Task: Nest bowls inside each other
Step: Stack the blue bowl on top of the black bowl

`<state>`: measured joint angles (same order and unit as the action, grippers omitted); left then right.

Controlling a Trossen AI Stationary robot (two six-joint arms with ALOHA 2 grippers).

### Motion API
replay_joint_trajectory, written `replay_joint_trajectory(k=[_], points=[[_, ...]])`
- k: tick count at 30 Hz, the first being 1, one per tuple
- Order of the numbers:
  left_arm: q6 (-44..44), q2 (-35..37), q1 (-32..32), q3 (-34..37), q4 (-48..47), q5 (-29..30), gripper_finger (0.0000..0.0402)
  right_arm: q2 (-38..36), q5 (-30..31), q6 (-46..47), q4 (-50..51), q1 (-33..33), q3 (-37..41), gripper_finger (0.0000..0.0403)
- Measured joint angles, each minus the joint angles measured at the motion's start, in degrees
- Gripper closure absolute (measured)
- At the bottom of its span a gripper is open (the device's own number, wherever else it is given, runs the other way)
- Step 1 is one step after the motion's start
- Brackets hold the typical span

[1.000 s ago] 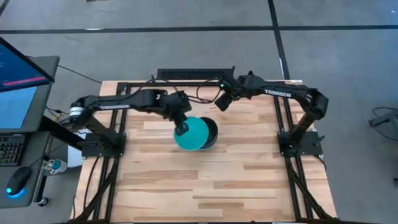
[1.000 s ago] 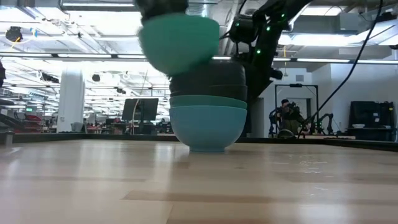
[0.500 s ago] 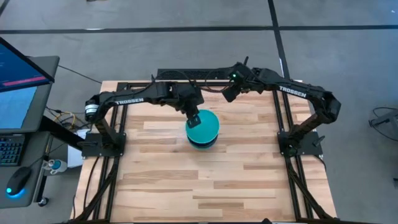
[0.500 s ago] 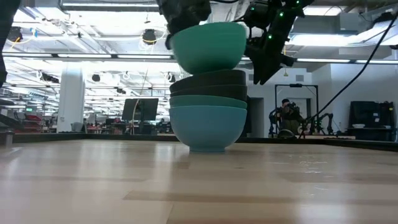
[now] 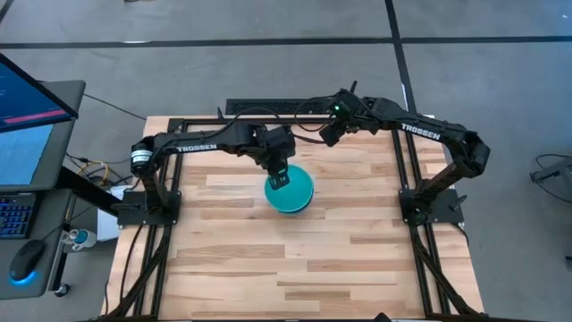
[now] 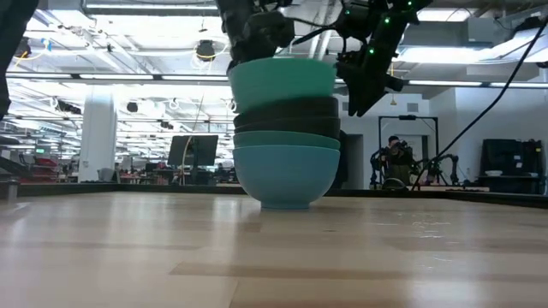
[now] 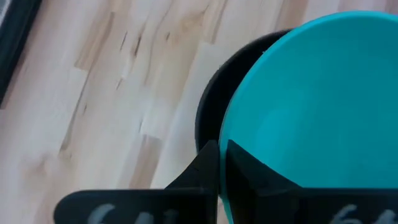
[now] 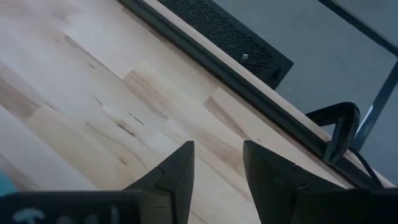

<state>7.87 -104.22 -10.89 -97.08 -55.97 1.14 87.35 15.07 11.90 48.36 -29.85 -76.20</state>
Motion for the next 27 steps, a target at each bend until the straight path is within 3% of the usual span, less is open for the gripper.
replay_joint_trajectory(k=[27], points=[[1.0, -1.0, 0.3, 0.0, 1.3, 2.8, 0.0387, 0.1, -0.2, 0.1, 0.5, 0.3, 0.0, 0.0241]])
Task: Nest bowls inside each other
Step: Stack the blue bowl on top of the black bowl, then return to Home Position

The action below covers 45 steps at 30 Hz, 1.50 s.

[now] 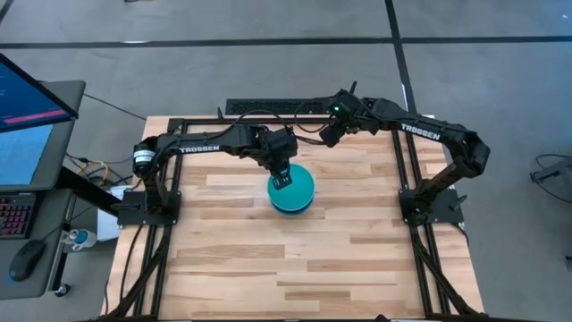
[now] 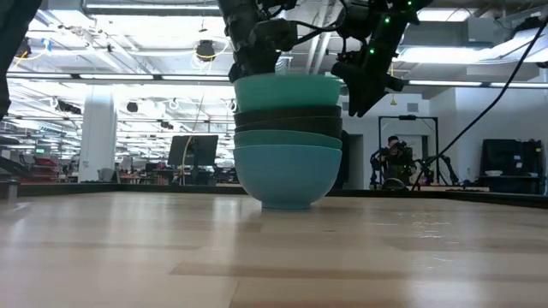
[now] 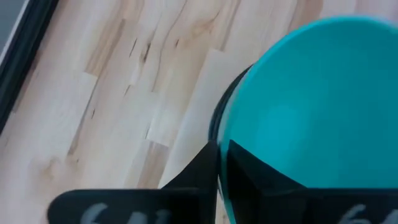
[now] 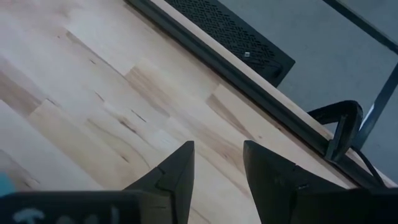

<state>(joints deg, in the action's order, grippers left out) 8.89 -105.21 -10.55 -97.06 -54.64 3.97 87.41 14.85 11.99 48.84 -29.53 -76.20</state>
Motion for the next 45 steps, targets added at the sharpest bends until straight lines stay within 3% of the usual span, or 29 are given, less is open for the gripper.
replay_joint_trajectory(k=[8, 13, 20, 27, 32, 39, 42, 45], points=[[-1.0, -2.0, 0.3, 0.1, 0.8, 0.0, 0.0349, 0.0, 0.0, 0.0, 0.3, 1.1, 0.0, 0.0239], [-2.3, -0.7, 2.5, 0.1, 7.7, -1.1, 0.0341, -0.2, 0.1, -1.6, -0.6, 2.1, 0.0, 0.0240], [-3.5, 10.4, 5.7, 0.1, 21.4, 4.8, 0.0341, -6.5, 2.4, -2.1, -4.2, 3.4, 0.0, 0.0241], [-6.6, 23.4, 6.3, 3.4, 42.6, 3.2, 0.0340, -20.2, 3.4, -9.0, -15.3, 6.3, -1.2, 0.0242], [-5.1, 31.0, 7.9, 18.9, 60.5, 3.4, 0.0340, -31.3, 2.8, -5.6, -18.1, 9.5, 1.1, 0.0242], [1.3, 39.0, 10.3, 49.6, 102.9, 11.8, 0.0340, -46.4, -2.2, -4.4, -33.0, 14.7, 16.0, 0.0242], [0.0, 41.6, 11.9, 57.4, 111.8, 17.6, 0.0340, -51.4, -3.8, -2.4, -40.7, 15.4, 23.0, 0.0243], [-5.2, 44.5, 13.6, 62.5, 114.5, 22.1, 0.0340, -57.0, -4.4, -0.6, -43.3, 15.6, 28.7, 0.0242]])
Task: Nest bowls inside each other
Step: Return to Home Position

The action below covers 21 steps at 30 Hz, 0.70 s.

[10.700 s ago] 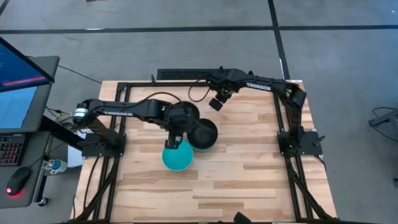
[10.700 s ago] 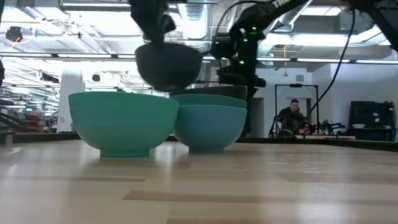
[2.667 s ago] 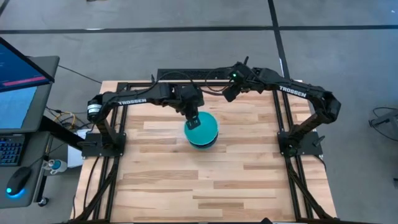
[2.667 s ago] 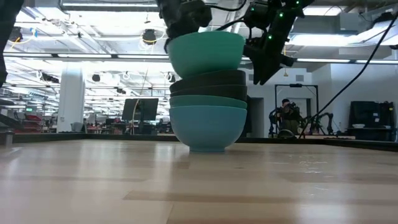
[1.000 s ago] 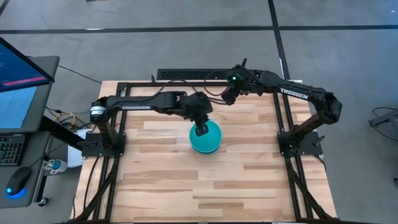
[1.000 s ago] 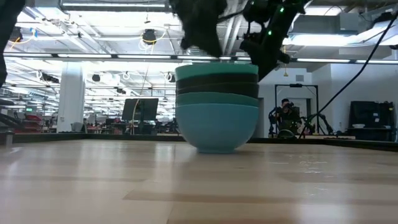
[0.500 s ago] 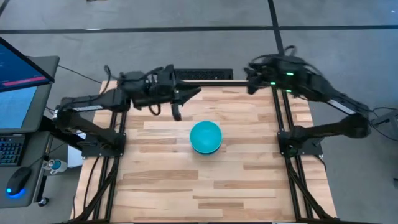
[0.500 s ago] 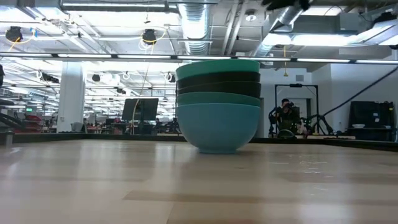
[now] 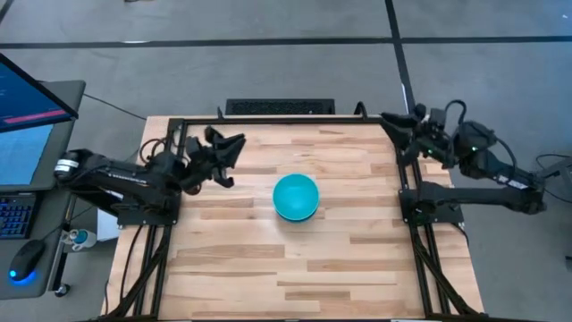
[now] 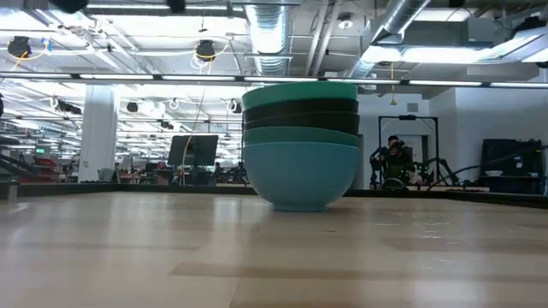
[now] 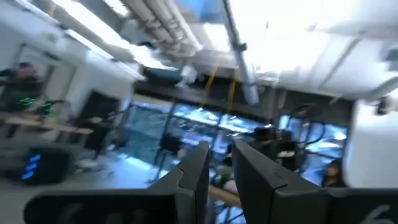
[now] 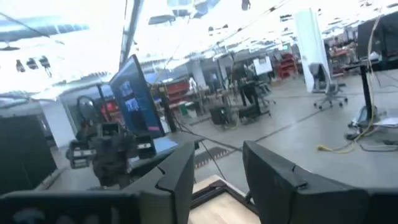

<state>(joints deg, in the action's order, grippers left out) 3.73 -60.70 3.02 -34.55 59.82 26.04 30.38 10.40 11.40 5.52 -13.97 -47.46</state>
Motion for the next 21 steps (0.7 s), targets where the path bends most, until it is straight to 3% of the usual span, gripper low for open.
replay_joint_trajectory(k=[5, 14, 21], points=[[-4.4, 7.3, 3.5, 6.1, -0.3, 8.1, 0.0340, -10.2, 1.9, 3.5, -1.7, 0.0, 7.1, 0.0241], [-13.7, 27.9, 8.8, 14.2, -1.8, 13.9, 0.0340, -29.9, 1.9, 0.5, -1.7, 0.0, 12.5, 0.0239], [-21.5, 40.2, 10.5, 18.3, -3.3, 13.9, 0.0340, -29.9, 1.7, -5.1, -1.0, 0.4, 11.7, 0.0239]])
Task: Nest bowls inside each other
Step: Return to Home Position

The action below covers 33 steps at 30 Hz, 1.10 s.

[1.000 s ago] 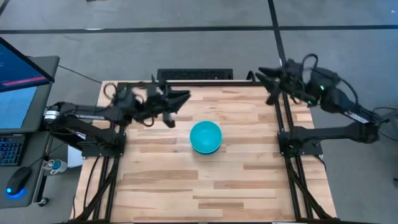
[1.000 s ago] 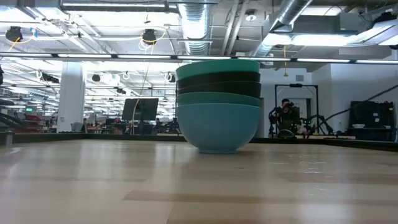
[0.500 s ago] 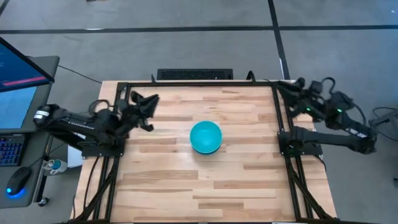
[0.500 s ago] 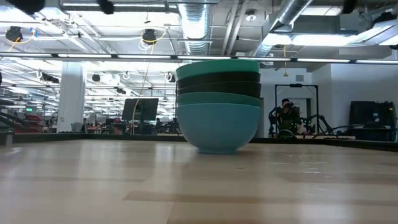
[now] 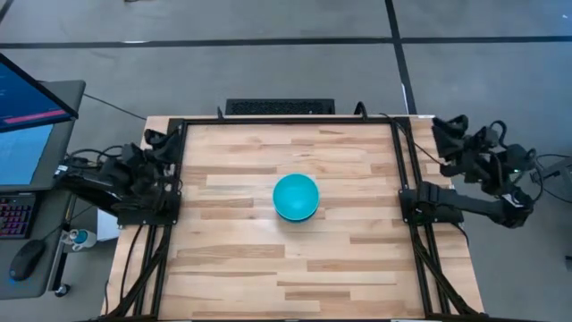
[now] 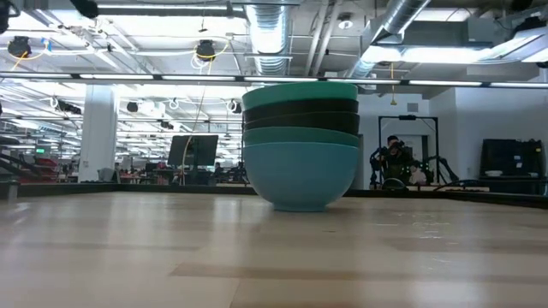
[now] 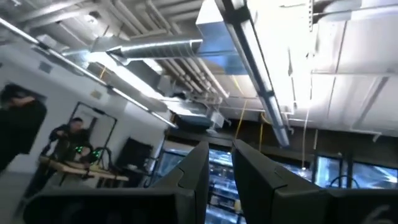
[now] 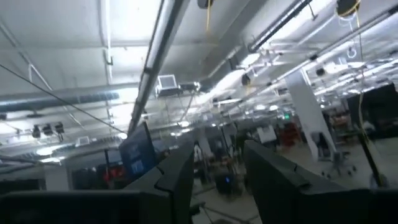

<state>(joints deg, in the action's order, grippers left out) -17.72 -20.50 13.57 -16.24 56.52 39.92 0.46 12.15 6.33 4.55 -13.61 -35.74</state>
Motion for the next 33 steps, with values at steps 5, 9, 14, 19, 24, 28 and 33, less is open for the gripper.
replay_joint_trajectory(k=[5, 9, 14, 19, 24, 28, 33], points=[[3.3, 9.6, 1.5, 3.3, -13.6, -2.5, 0.0340, -0.3, 2.9, 5.3, 10.6, 0.0, -0.8, 0.0237], [13.9, 17.9, 1.9, 6.1, -29.3, -2.3, 0.0340, -0.2, 2.9, 9.0, 18.2, 0.0, 0.0, 0.0238], [27.1, 20.1, 1.9, 7.3, -51.7, 3.5, 0.0340, -0.2, 2.9, 8.7, 30.3, 0.0, 0.5, 0.0237], [38.0, 20.3, 1.6, 7.3, -67.7, 4.9, 0.0340, 0.0, 5.6, 11.1, 36.9, 0.0, 0.5, 0.0237], [40.6, 20.3, 0.9, 7.2, -77.5, 5.3, 0.0340, -0.2, 6.0, 11.3, 37.1, 0.0, 0.5, 0.0238], [42.7, 20.3, -0.2, 7.6, -81.6, -0.8, 0.0340, -0.1, 5.9, 11.3, 37.1, 0.0, 0.5, 0.0236], [36.3, 20.3, -2.1, 10.2, -73.8, -8.7, 0.0341, -0.1, 5.9, 11.3, 37.0, 0.0, 0.5, 0.0238]])
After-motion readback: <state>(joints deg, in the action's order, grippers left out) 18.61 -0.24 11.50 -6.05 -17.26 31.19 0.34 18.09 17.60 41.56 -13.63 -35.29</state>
